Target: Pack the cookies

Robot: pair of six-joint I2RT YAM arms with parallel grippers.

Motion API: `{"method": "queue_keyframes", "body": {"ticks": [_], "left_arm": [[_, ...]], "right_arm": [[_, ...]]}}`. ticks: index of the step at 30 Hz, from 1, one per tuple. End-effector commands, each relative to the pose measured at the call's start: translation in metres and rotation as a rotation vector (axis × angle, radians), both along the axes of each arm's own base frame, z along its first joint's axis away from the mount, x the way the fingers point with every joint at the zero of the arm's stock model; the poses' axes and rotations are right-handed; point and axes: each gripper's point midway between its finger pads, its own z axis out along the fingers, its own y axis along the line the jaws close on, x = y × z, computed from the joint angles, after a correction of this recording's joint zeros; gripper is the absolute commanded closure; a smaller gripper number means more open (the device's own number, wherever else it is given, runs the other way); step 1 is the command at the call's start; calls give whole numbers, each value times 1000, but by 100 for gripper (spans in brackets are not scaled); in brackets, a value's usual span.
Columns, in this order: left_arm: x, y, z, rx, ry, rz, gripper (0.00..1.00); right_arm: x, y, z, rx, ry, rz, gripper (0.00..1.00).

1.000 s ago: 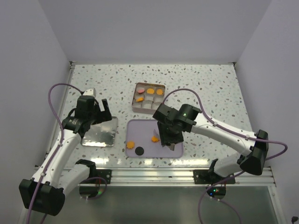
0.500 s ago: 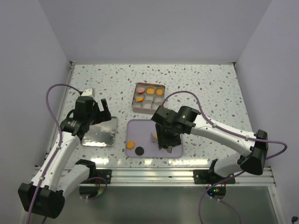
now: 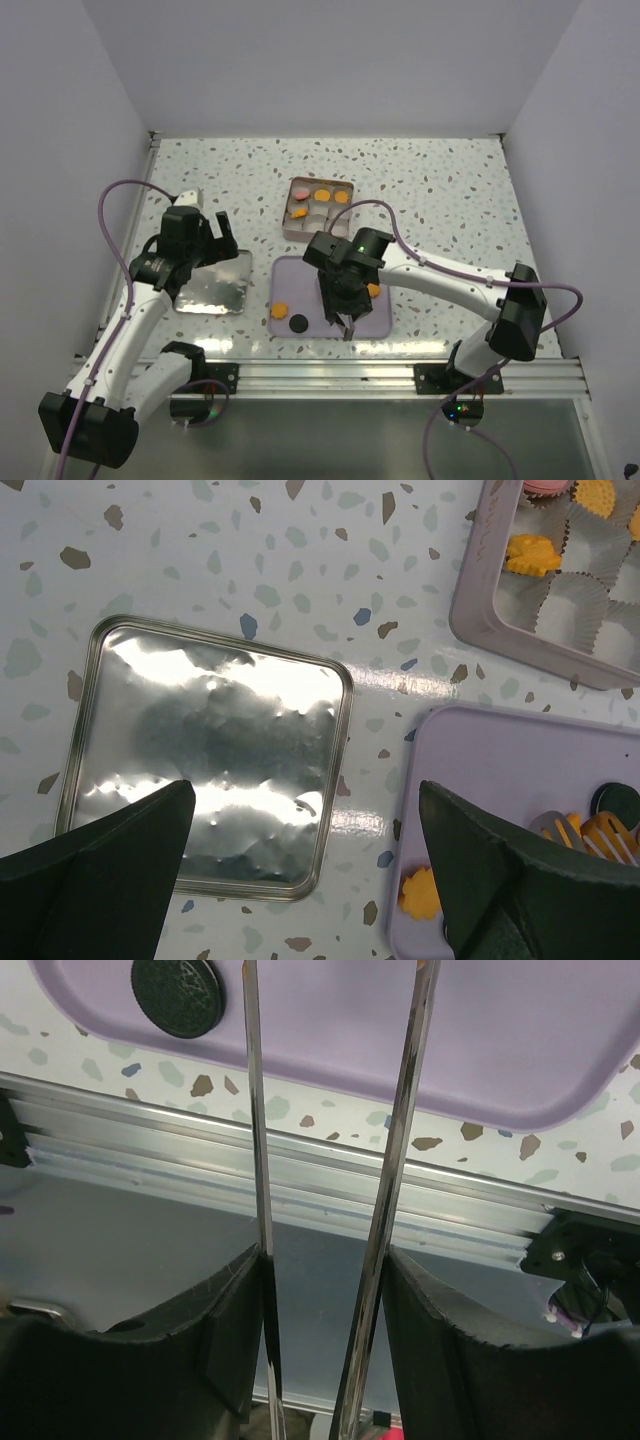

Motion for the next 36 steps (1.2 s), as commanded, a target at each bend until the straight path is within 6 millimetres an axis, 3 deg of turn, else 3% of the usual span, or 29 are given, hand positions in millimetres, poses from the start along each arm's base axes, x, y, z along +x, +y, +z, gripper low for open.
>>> {"method": "queue_keyframes", "body": {"ticks": [1,5,14,21,29,36], "left_arm": [[6,-2,10,1,-51,-15,0],[5,-2,13,-1,-63,-12,0],[4,-1,15,-1,-73,-7,0],[4,0,14,1,-67,-4,0],[5,0,13,2,-61,-5,0],[4,-3,10,2,-50,-14,0]], "right_arm": [[8,15,17,53,-40,14,49],[8,18,19,54,-36,25,50],[6,16,14,36,-19,42,76],[20,19,28,23,-79,54,80],[69,25,69,46,-230,33,80],[150,15,96,65,-341,-50,80]]}}
